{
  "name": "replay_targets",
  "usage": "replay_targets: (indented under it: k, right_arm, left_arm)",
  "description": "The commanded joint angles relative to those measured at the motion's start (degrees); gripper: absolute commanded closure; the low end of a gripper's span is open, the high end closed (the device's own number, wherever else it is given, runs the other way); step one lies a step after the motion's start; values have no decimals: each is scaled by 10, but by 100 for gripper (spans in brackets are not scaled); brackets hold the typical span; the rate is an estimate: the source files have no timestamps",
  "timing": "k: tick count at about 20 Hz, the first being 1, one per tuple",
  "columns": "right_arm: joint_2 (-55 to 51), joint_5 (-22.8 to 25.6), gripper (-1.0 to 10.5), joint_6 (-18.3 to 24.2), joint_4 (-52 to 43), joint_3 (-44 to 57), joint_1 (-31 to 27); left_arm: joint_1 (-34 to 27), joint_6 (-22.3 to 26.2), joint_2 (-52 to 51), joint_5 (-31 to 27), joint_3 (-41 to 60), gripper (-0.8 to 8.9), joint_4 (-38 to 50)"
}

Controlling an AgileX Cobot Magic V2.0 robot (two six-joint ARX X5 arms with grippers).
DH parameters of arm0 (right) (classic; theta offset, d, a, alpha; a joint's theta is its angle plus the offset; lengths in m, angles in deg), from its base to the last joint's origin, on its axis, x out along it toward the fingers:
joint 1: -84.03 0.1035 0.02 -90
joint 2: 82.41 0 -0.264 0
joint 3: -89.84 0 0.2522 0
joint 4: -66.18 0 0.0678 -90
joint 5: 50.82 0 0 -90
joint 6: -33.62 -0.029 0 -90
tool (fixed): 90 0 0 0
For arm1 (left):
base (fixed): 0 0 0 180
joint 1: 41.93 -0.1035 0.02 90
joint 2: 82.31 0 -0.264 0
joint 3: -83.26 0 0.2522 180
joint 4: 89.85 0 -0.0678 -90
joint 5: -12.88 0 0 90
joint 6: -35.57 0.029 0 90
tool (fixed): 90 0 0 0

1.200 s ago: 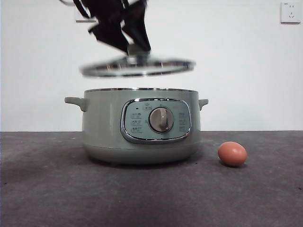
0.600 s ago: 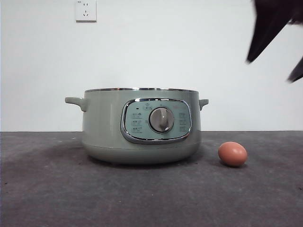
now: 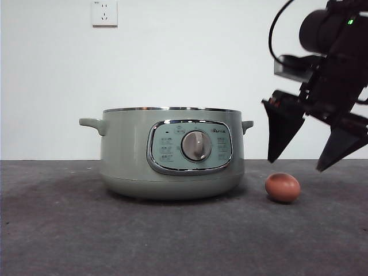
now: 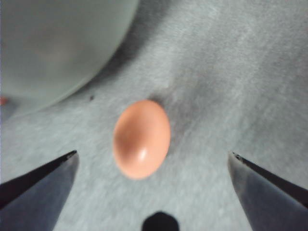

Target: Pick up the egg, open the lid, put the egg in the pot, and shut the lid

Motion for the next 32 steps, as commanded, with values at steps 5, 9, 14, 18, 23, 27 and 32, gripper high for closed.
replay_targets:
  k: [5, 9, 14, 18, 23, 27, 32]
  right_arm:
    - [35, 25, 329, 6, -29, -1, 36]
    - [36, 53, 457, 2, -38, -1, 57]
    - [46, 66, 484, -16, -35, -1, 57]
    - [59, 67, 563, -27, -34, -1, 60]
    - [59, 66, 734, -32, -39, -1, 60]
    - [59, 66, 962, -41, -43, -1, 60]
    - [47, 67, 959, -42, -26, -1, 60]
  left_arm:
    - [-1, -7, -20, 9, -3, 822, -55]
    - [-1, 3, -20, 75, -2, 822, -80]
    - [-1, 19, -20, 120, -2, 822, -108]
    - [-1, 23, -20, 138, -2, 822, -109]
    - [-1, 26, -19, 138, -2, 822, -109]
    - [-1, 26, -18, 138, -2, 822, -109]
    - [-1, 28, -15, 138, -2, 822, -109]
